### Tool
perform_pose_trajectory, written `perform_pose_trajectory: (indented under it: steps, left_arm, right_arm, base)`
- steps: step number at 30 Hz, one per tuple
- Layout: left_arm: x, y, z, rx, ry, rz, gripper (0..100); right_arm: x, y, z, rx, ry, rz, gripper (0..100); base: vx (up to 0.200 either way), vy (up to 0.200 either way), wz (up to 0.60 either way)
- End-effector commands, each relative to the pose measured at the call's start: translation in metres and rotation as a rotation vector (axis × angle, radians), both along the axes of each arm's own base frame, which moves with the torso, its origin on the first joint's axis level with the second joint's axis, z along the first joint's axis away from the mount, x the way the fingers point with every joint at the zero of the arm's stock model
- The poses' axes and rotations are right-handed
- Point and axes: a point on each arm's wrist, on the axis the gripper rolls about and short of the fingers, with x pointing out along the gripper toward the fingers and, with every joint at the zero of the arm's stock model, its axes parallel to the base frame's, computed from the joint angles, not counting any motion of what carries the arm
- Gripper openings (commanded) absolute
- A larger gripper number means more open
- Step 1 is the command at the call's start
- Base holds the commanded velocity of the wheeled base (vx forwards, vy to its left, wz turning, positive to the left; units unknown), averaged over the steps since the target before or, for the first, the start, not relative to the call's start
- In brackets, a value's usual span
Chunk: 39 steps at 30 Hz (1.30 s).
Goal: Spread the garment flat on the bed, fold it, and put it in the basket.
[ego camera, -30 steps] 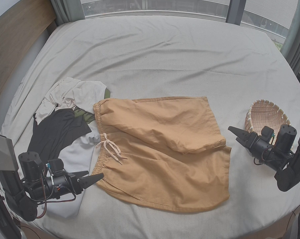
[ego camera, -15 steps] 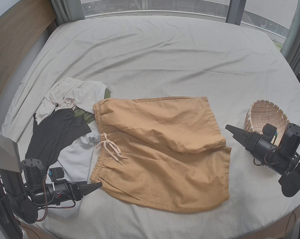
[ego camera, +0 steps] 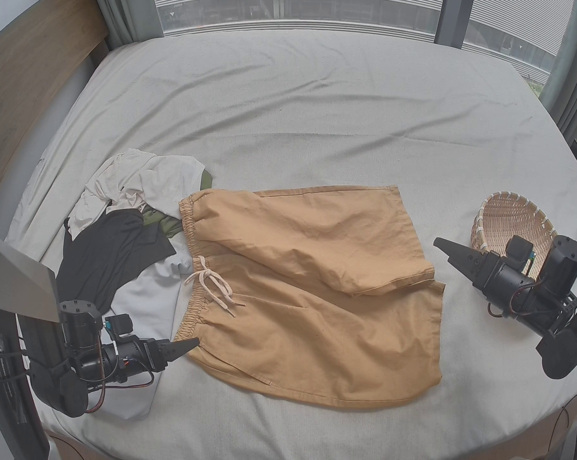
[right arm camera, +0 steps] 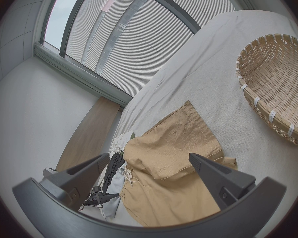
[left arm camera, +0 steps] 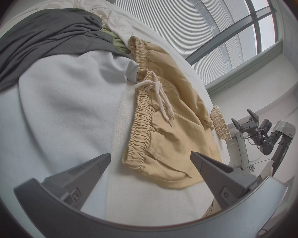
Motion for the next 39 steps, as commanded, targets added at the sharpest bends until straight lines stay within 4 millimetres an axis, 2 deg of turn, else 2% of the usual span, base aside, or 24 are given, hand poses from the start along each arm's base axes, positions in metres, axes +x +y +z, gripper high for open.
perform_pose_trajectory:
  steps: [1, 9, 10, 19, 24, 26, 28, 30, 33, 39]
  left_arm:
    - [0.008, 0.000, -0.008, -0.007, 0.012, 0.008, 100]
    - [0.014, -0.001, -0.007, -0.016, -0.005, 0.011, 100]
    - [0.015, -0.001, -0.008, -0.018, -0.004, 0.010, 0]
    - [0.018, -0.003, -0.019, -0.012, 0.017, 0.000, 0]
    - [0.018, -0.001, -0.018, -0.015, 0.013, 0.004, 0]
    - [0.018, -0.001, -0.015, -0.016, 0.004, 0.006, 0]
    - [0.018, -0.001, -0.013, -0.017, 0.000, 0.004, 0]
    - [0.018, -0.003, -0.011, -0.018, -0.008, -0.006, 0]
    - [0.018, -0.007, -0.011, -0.018, -0.008, -0.017, 0]
    - [0.018, -0.008, -0.010, -0.017, -0.013, -0.024, 0]
  right_arm:
    - [0.000, 0.000, 0.000, 0.000, 0.000, 0.000, 100]
    - [-0.003, -0.001, 0.004, 0.003, -0.015, 0.000, 100]
    - [-0.003, -0.001, 0.004, 0.003, -0.014, 0.000, 100]
    - [-0.006, -0.002, -0.001, -0.021, -0.001, 0.000, 100]
    - [-0.012, -0.005, -0.009, -0.064, 0.019, -0.002, 100]
    - [-0.023, -0.007, -0.030, -0.128, 0.106, 0.007, 100]
    - [-0.027, -0.007, -0.038, -0.161, 0.136, 0.013, 100]
    - [-0.040, -0.013, -0.062, -0.265, 0.223, 0.028, 100]
    - [-0.048, -0.016, -0.076, -0.330, 0.282, 0.037, 100]
    - [-0.053, -0.016, -0.088, -0.370, 0.393, 0.033, 100]
  base:
    - [0.000, 0.000, 0.00]
    - [0.000, 0.000, 0.00]
    - [0.000, 0.000, 0.00]
    - [0.000, 0.000, 0.00]
    - [0.000, 0.000, 0.00]
    - [0.000, 0.000, 0.00]
    - [0.000, 0.000, 0.00]
    - [0.000, 0.000, 0.00]
    - [0.000, 0.000, 0.00]
    - [0.000, 0.000, 0.00]
